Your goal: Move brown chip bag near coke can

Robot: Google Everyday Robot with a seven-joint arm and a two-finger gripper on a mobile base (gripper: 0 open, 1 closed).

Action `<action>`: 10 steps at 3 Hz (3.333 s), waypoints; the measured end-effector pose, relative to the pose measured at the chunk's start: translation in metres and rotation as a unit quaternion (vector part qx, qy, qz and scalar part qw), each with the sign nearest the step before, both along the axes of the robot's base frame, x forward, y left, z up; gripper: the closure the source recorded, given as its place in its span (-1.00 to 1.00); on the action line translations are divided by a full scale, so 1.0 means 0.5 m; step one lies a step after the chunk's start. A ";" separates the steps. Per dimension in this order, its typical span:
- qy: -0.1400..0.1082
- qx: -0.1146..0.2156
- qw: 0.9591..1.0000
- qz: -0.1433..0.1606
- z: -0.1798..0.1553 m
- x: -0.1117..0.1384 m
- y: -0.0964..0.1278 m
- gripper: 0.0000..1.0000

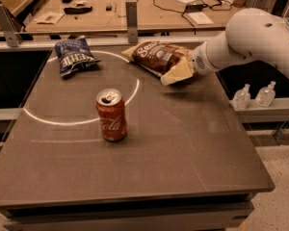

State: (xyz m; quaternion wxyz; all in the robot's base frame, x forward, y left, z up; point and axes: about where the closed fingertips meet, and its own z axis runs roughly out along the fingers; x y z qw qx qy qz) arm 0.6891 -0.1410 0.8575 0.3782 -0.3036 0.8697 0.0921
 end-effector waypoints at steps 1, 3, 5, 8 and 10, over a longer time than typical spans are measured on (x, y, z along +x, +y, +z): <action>-0.002 -0.011 1.000 0.004 -0.009 0.004 -0.002 -0.24; -0.013 -0.026 0.999 0.014 -0.014 0.007 -0.016 0.69; -0.024 -0.027 0.999 0.034 0.021 -0.045 -0.040 1.00; -0.009 0.014 0.993 0.117 0.140 -0.273 -0.029 1.00; -0.016 0.034 0.991 0.129 0.152 -0.293 0.006 1.00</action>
Offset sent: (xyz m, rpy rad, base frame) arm 0.0040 -0.0092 -0.0069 -0.0593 -0.0302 0.0371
